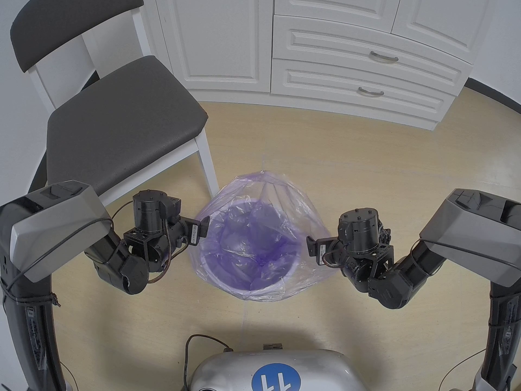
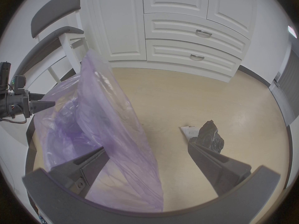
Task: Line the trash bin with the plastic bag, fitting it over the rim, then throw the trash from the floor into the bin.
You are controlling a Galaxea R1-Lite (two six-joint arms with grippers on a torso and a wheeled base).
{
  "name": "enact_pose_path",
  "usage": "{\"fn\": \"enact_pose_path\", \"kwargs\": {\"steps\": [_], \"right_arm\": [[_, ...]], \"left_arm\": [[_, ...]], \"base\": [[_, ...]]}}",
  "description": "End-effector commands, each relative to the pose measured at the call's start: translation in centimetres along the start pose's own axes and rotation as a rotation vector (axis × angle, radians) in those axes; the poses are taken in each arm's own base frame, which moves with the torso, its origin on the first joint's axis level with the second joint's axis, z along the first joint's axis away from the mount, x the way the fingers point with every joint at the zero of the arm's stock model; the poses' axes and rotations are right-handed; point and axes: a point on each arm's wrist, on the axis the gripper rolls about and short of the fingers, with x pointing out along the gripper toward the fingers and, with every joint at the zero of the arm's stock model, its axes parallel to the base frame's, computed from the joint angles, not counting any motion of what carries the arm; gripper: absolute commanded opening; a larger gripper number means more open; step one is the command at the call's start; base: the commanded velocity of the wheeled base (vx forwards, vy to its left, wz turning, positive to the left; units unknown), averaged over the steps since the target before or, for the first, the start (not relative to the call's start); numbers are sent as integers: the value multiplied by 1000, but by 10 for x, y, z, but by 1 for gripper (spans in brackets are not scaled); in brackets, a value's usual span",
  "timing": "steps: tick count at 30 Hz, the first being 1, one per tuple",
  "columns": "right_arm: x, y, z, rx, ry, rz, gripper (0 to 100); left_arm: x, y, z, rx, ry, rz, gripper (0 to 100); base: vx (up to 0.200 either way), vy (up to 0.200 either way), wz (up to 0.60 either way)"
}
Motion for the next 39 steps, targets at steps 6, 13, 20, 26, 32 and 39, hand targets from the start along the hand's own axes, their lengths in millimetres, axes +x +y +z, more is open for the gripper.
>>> {"fn": "enact_pose_path", "kwargs": {"steps": [6,13,20,26,32,39], "right_arm": [[23,8,-1,62,-131,-5,100],[37,12,4,111,-218,-20,100],[49,14,3,133,-250,-20,100],[62,12,5,165,-277,-36,100],[79,5,0,190,-284,-66,100],[95,1,-9,198,-287,-84,100]], "left_arm": [[10,17,-3,11,-10,54,100],[17,29,-3,2,-15,86,100],[22,32,-4,-1,-20,95,100],[33,27,-11,-3,-20,88,100],[51,24,-19,-15,-72,97,100],[60,23,-24,-21,-77,122,100]], "base": [[0,0,0],[0,0,0],[0,0,0],[0,0,0],[0,0,0],[0,0,0]]}}
